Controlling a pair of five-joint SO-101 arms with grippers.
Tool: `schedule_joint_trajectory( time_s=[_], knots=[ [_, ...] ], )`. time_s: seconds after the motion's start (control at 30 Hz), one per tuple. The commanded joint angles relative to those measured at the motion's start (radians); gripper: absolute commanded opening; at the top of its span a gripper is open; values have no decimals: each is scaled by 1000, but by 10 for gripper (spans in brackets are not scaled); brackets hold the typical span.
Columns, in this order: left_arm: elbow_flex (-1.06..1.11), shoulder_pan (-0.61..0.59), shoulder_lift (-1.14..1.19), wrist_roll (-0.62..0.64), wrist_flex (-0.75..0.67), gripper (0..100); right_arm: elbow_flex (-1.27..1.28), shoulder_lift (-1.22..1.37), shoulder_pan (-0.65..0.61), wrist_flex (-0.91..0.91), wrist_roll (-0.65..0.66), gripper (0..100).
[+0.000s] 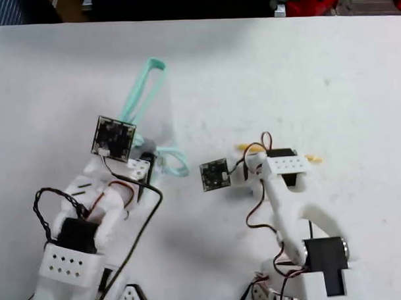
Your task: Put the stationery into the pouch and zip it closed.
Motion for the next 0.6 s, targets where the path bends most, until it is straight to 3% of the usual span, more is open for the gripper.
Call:
schedule_joint_trajectory(
  time_s=[0.0, 0.17, 0.3, 0.57],
  knots=[
    [-5, -10, -15, 8, -26, 124, -21, -47, 16, -19, 9, 29],
    [-5, -8, -15, 8, -26, 124, -107, -272, -16, 143, -120, 19],
    [-5, -8, -15, 9, -26, 124, -233, -475, -87, 248, -298, 19],
    [-5, -8, -15, 9, -26, 124, -726, -542, -269, 246, -985, 18]
  ],
)
